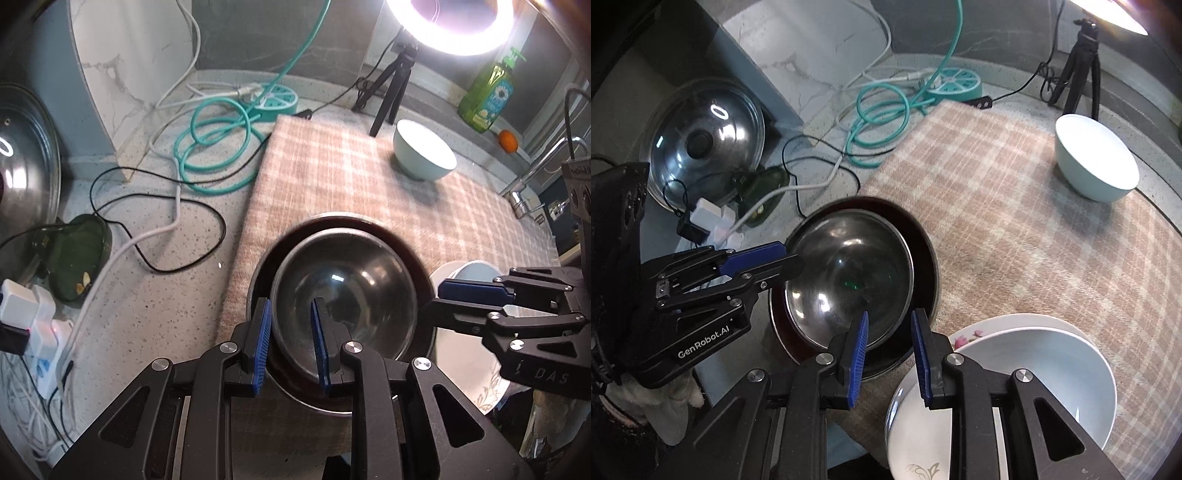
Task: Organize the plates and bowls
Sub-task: 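Open both grippers and pull them back from the nested bowls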
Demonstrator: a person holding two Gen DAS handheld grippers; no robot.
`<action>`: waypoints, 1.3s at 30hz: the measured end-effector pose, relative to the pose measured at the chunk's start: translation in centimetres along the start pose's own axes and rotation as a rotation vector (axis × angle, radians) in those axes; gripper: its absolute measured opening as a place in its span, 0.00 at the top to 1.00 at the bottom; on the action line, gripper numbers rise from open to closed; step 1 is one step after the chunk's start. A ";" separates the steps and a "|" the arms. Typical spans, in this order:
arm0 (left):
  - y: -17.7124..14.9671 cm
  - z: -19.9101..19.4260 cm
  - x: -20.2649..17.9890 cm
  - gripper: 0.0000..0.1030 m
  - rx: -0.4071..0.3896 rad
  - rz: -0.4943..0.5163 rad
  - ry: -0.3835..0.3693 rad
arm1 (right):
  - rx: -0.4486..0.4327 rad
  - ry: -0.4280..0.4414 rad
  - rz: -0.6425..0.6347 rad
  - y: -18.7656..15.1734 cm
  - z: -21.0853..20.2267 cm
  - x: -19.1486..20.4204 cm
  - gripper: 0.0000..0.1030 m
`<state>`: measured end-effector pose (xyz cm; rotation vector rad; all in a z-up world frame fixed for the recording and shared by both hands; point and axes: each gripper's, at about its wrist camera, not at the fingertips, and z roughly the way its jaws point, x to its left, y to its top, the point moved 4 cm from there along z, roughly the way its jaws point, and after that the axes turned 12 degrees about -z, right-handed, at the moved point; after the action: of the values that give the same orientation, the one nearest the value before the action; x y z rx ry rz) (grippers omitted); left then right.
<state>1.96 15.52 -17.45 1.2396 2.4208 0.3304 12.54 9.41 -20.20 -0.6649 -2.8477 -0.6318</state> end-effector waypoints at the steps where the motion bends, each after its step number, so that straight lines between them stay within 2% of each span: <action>1: 0.2 -0.2 0.0 0.81 -0.008 -0.003 -0.005 | -0.011 0.001 0.009 -0.1 -0.5 -0.2 0.78; 6: 0.7 -1.5 -0.8 0.81 -0.045 -0.001 -0.031 | -0.087 -0.008 0.043 -0.7 -3.1 -1.4 0.78; 11: 1.0 -3.1 -1.8 0.81 -0.077 -0.031 -0.101 | -0.176 -0.051 0.076 -1.6 -6.3 -3.0 0.77; 18: 0.3 -4.4 -4.1 0.81 -0.101 -0.060 -0.169 | -0.232 -0.117 0.114 -4.1 -9.9 -6.7 0.75; 24: -0.2 -4.7 -6.3 0.81 -0.116 -0.082 -0.180 | -0.277 -0.161 0.130 -5.8 -12.2 -10.6 0.71; 31: 0.1 -4.6 -10.0 0.81 -0.140 -0.112 -0.179 | -0.304 -0.179 0.081 -5.7 -14.3 -14.5 0.71; 34: 0.5 -4.3 -11.8 0.81 -0.150 -0.127 -0.182 | -0.310 -0.186 0.049 -5.3 -15.3 -16.5 0.60; 39: 1.1 -3.4 -14.5 0.81 -0.162 -0.156 -0.177 | -0.298 -0.190 0.027 -4.6 -15.7 -20.0 0.59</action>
<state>8.87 4.29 -10.51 0.9625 2.2729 0.3480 29.08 -8.89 -12.44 -0.8479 -2.9368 -1.0549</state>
